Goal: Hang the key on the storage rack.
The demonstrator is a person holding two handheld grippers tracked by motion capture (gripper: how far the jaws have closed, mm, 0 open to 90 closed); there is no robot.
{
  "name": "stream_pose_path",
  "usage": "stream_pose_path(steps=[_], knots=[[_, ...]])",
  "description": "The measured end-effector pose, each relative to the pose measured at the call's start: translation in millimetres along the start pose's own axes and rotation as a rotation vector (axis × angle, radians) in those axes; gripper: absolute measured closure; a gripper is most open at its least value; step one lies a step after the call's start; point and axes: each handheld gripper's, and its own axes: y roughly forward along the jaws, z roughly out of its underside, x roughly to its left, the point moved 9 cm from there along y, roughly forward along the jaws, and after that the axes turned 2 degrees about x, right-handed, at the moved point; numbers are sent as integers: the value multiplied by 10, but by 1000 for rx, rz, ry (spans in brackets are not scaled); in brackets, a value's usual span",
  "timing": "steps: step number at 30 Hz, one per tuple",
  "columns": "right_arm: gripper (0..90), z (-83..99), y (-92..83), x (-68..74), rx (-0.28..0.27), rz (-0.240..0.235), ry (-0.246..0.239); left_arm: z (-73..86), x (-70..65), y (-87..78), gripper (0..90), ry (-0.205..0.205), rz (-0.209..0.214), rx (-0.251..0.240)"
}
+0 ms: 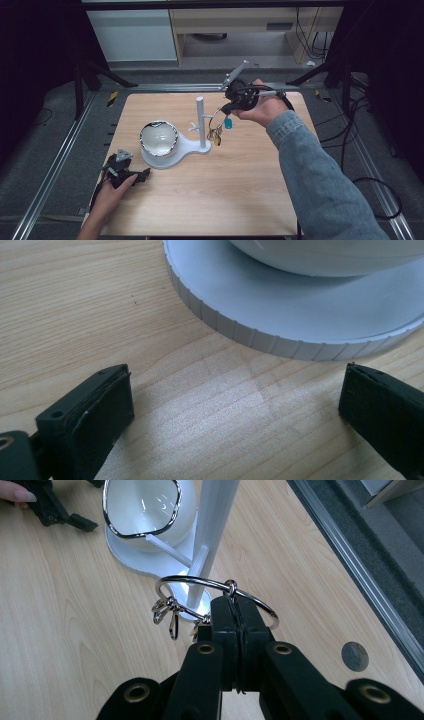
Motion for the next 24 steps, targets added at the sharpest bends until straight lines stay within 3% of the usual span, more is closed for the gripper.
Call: stream_pose_path(steps=[24], knots=[[889,-120,265,-90,46,-38,4,0,1,0,4,2,0,0]])
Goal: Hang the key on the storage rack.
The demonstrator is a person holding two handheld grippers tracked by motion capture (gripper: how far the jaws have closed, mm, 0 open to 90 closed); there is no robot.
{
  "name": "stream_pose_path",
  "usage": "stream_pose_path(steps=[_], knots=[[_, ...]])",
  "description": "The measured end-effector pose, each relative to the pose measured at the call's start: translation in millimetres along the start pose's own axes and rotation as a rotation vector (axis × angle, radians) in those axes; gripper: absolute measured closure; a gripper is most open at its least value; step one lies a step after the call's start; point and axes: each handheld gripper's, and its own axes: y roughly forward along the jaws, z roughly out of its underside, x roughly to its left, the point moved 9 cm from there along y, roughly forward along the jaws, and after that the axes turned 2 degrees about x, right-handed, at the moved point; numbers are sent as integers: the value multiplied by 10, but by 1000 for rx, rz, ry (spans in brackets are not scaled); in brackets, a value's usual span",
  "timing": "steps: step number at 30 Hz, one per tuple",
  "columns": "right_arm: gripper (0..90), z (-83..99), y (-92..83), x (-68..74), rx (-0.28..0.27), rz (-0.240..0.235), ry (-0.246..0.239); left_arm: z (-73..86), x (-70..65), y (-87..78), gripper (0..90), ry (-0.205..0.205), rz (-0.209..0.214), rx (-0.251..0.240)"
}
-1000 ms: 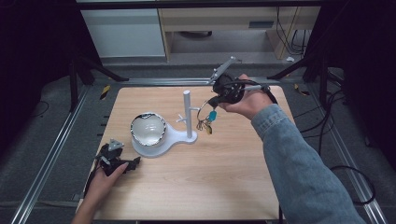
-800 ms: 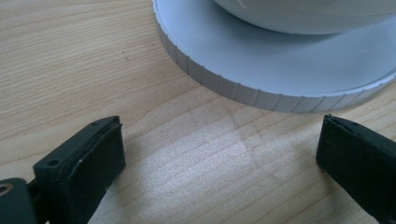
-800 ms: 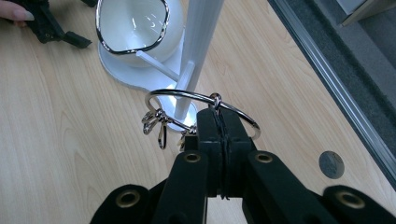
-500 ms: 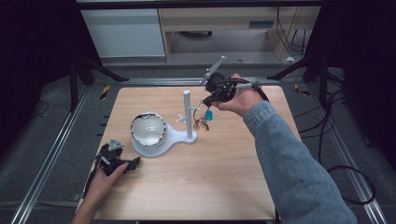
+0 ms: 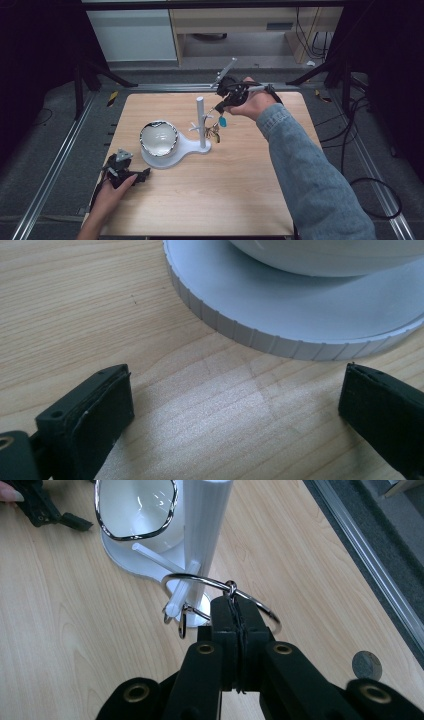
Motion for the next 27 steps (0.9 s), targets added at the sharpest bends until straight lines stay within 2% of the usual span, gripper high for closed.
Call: stream_pose_path(steps=[13,22,27], knots=[[887,9,162,-6,37,-33,-4,0,-1,0,4,-1,0,0],[881,6,194,-43,38,-33,3,0,-2,0,4,-1,0,0],[837,-1,190,-75,28,-25,13,1,-2,0,4,0,1,0]])
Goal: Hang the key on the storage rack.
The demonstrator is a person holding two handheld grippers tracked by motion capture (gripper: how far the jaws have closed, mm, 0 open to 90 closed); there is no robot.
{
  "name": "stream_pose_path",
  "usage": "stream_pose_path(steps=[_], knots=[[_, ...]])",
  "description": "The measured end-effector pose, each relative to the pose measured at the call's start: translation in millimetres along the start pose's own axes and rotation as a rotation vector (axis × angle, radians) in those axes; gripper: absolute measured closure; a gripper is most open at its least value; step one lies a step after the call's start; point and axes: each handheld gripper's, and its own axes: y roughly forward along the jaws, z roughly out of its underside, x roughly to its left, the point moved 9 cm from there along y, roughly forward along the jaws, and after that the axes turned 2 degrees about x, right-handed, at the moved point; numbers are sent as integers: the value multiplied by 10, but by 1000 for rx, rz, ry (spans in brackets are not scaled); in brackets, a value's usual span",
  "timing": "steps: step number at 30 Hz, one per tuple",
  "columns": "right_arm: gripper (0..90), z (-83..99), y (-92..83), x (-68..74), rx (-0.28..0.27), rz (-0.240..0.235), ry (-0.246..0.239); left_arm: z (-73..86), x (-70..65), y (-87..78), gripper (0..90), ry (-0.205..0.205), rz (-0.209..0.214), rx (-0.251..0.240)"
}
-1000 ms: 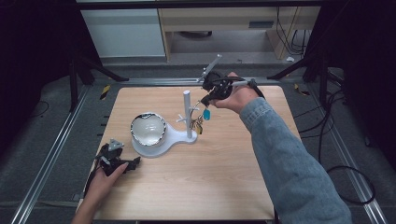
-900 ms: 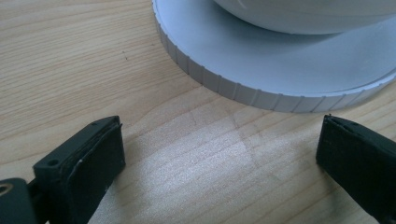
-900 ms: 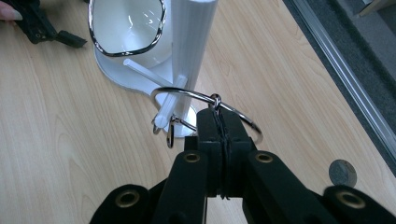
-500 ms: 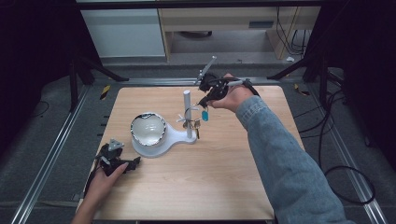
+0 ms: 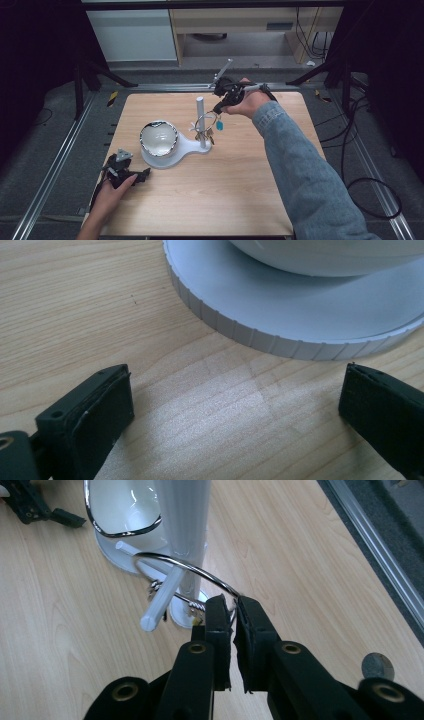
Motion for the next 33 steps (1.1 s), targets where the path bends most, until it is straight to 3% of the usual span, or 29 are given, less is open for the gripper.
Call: stream_pose_path(steps=[12,16,21,27,33], knots=[[523,-14,-105,-158,-50,76,39,0,-3,-1,4,-2,0,0],[337,9,-139,-234,-63,122,57,-1,-3,1,4,-3,1,-3],[184,55,-170,-300,-63,156,77,-2,-3,1,4,-3,1,-3],[77,132,-230,-384,-73,184,102,-2,-3,1,4,-3,1,-3],[68,175,-288,-416,-96,197,119,-2,-3,1,4,-3,0,-3]])
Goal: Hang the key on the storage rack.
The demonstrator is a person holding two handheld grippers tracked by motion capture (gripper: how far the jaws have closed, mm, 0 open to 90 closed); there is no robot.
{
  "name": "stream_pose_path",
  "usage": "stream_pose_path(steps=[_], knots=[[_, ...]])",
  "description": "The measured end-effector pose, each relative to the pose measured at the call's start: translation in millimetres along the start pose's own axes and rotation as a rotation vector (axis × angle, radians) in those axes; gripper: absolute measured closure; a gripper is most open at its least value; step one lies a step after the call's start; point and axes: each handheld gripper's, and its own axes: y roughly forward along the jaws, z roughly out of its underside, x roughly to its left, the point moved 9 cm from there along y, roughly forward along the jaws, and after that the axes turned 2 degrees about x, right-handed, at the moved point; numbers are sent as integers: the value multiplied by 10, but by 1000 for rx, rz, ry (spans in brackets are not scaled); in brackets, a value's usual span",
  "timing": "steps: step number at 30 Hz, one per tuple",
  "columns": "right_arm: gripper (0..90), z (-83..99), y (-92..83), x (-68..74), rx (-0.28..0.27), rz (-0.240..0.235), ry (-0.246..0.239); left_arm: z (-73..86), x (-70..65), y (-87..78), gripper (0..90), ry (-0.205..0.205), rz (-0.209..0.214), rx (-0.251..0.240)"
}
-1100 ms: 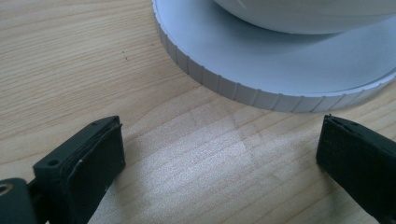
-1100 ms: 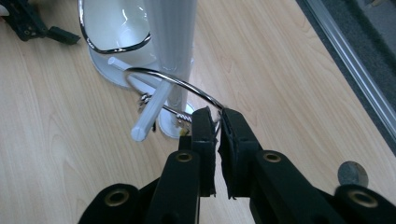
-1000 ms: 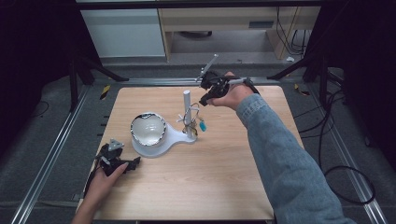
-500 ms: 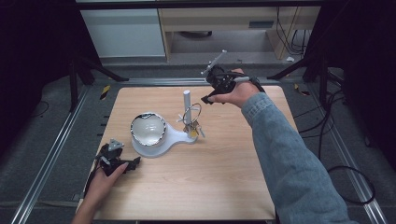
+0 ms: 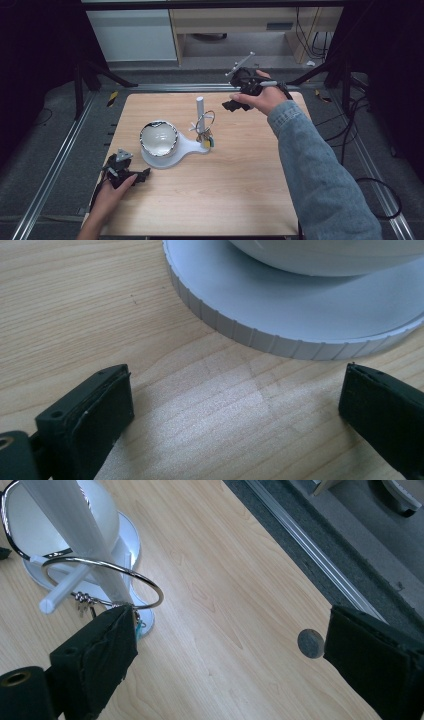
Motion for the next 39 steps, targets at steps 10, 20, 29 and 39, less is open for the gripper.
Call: stream_pose_path(steps=[10,20,29,39], knots=[[60,135,-55,-126,-6,26,32,0,0,0,4,0,0,0],[56,254,-98,-223,-16,55,64,0,0,0,4,0,0,0],[54,378,-136,-297,-14,72,82,0,0,0,4,0,0,0],[53,564,-151,-391,-9,96,119,0,-2,1,3,-2,1,0]])
